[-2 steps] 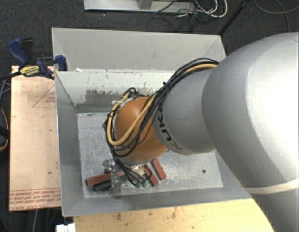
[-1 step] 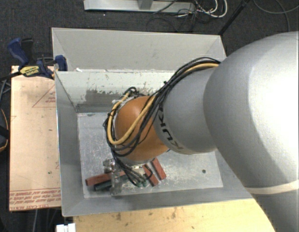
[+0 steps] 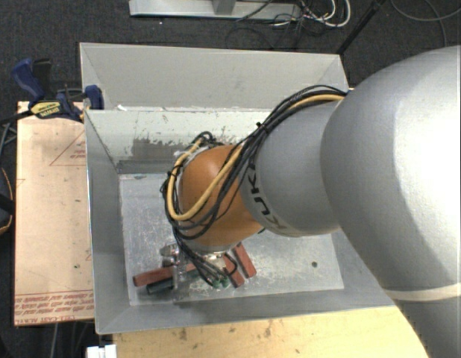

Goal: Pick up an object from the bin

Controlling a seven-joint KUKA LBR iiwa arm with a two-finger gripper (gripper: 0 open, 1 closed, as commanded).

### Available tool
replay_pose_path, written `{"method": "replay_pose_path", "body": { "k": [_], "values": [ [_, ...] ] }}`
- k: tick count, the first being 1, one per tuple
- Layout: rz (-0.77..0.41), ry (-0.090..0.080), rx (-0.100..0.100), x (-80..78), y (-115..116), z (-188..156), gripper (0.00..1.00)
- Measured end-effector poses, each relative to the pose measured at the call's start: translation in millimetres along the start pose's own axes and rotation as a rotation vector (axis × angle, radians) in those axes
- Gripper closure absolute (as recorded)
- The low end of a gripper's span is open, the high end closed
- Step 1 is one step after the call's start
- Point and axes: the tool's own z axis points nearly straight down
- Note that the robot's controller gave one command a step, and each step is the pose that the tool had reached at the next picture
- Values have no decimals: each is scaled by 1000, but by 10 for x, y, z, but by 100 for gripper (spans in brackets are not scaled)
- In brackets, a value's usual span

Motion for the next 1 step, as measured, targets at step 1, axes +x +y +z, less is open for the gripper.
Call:
{"method": "replay_pose_path", "body": {
  "k": [1],
  "values": [
    [0, 2, 0, 9, 1, -225, 100]
  ]
}}
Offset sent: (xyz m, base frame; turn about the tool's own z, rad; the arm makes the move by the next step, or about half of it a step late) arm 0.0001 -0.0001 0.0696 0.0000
